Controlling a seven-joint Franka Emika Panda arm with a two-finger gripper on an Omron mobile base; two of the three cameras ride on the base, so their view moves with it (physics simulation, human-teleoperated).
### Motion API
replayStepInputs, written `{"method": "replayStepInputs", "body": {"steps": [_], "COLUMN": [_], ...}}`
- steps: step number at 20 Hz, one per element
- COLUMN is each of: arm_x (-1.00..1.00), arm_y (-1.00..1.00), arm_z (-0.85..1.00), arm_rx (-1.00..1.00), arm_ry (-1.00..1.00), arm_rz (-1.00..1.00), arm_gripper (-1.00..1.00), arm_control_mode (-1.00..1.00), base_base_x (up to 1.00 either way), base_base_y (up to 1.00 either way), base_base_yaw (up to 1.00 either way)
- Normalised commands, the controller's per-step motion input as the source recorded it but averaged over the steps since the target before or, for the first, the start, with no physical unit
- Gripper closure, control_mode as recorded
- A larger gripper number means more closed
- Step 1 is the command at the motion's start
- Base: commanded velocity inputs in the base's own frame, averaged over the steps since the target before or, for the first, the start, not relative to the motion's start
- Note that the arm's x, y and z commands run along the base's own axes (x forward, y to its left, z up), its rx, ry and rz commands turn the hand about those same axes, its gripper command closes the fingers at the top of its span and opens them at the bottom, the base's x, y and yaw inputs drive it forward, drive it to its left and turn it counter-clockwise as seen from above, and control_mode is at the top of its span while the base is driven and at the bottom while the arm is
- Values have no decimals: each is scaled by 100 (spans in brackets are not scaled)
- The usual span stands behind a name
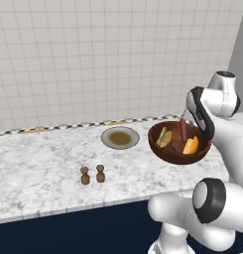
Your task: Place one bun and one sausage from the bowl on each plate.
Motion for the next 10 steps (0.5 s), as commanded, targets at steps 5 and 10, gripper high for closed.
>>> {"method": "replayStepInputs", "body": {"steps": [5, 10], "arm_x": [2, 20], "arm_y": [-1, 0], "arm_z": [-26, -33], "arm_rx": [1, 0], "arm_ry": [12, 9], "arm_rz": [-2, 0], "arm_gripper": [-100, -100], "arm_control_mode": [-100, -100], "base_base_x": [0, 0], "base_base_y": [0, 0], "base_base_yaw": [0, 0]}}
